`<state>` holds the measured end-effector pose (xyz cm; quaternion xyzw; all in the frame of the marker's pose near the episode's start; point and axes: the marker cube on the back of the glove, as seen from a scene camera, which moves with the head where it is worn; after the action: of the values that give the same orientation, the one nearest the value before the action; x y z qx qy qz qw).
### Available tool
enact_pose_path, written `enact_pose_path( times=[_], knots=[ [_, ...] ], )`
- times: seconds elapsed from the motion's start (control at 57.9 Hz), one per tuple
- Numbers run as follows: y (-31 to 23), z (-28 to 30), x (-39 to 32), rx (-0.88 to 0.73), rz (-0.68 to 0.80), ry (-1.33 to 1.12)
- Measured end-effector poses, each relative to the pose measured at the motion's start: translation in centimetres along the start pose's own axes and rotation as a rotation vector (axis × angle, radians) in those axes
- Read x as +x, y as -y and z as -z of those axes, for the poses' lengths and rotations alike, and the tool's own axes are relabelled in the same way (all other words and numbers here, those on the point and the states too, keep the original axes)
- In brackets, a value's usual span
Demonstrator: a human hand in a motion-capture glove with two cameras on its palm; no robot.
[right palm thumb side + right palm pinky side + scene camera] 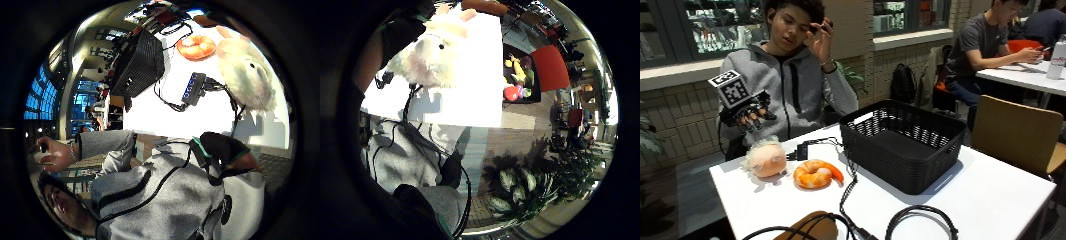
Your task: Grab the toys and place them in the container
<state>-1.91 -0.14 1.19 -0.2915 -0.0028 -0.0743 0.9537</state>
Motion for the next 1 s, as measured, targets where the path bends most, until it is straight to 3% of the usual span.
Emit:
enact_pose_path(
  times=[0.328, 0.501, 0.708, 1.002],
  knots=[
    [9.1, -2.9, 2.5, -0.159, -0.101, -0.105],
    [11.3, -5.7, 3.9, -0.274, -0.16, -0.084],
    [12.9, -6.6, 5.0, -0.137, -0.187, 0.003],
    [13.5, -5.5, 4.1, 0.06, -0.158, -0.09]
  ],
)
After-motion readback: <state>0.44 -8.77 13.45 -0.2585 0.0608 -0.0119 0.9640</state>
